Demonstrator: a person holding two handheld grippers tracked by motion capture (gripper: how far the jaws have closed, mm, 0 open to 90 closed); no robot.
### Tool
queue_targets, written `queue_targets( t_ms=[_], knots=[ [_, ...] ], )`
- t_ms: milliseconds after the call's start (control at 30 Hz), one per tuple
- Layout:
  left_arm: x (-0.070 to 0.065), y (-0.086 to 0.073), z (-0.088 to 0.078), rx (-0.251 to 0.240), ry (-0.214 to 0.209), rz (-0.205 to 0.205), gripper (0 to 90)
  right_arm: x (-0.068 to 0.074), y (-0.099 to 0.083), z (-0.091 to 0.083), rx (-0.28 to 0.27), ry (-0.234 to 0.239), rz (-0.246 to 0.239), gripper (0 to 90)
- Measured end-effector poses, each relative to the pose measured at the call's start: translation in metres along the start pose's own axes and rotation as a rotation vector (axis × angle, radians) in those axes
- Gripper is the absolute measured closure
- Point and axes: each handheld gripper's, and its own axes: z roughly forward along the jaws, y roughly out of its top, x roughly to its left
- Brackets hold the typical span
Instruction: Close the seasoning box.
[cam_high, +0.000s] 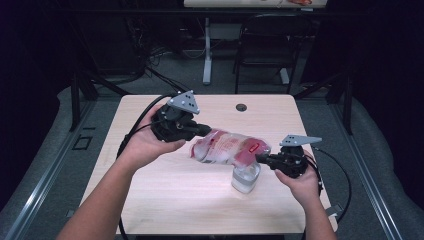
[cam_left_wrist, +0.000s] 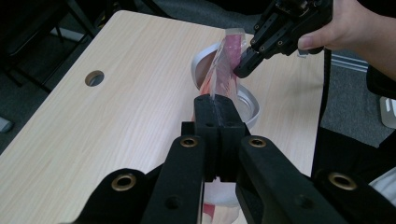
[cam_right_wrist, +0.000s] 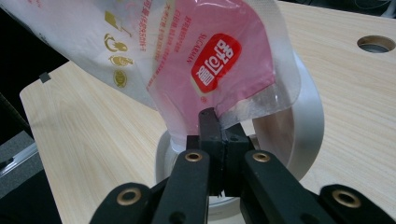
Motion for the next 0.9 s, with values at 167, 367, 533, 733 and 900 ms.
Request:
queue_targets(
  t_ms=[167,367,533,733,900],
  knots=[
    [-0.0002,0.0006,0.0000,0.000,-0.001,0.000,90.0,0.0004,-0.0001,0.0007,-0.001,-0.001,0.002,90.0],
    [-0.0004,0.0009,0.0001,-0.001,-0.001,0.001,90.0,0.0001,-0.0002,0.0005,0.000,0.001,0.001,90.0],
    [-0.0011,0.0013,0.0002,-0.002,-0.001,0.002,90.0,0.0006,-0.0003,0.0007,-0.001,-0.003,0.002,90.0],
    [-0.0012,0.0013,0.0001,-0.002,0.000,0.001,90.0,0.0007,-0.0004,0.0012,-0.001,-0.003,0.004,90.0],
    [-0.0007,0.0015,0.0004,-0.004,-0.002,0.001,90.0,0.0005,-0.0003,0.0008,0.001,-0.004,0.001,90.0]
  ],
)
